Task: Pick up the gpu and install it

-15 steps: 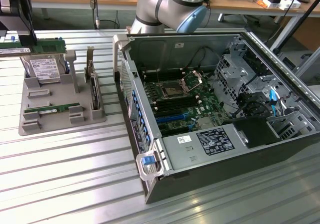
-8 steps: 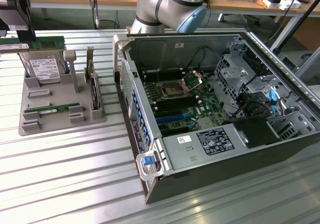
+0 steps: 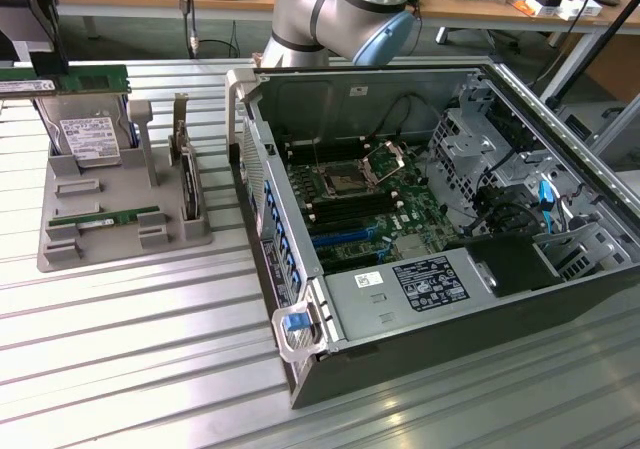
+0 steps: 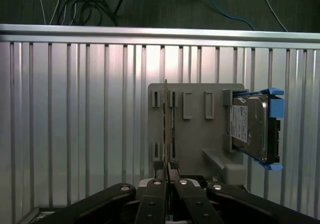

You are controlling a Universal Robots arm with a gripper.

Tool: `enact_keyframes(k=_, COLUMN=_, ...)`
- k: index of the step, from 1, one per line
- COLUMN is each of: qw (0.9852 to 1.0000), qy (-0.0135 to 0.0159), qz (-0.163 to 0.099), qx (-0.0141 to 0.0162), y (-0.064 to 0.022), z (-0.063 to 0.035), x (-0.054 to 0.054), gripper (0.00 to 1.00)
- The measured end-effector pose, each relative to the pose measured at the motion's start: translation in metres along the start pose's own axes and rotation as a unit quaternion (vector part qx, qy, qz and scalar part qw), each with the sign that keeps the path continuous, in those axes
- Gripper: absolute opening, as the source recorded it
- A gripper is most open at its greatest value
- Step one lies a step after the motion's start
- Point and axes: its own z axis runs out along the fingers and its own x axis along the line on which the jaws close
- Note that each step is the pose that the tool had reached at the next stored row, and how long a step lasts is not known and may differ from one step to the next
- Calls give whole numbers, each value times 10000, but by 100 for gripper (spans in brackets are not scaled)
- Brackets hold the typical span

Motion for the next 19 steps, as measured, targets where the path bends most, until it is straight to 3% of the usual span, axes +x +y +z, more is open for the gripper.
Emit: enact_keyframes(k=19, qw=10000, qy=-1, qz=0, qx=0, y=6, z=-162, x=-3, gripper=12)
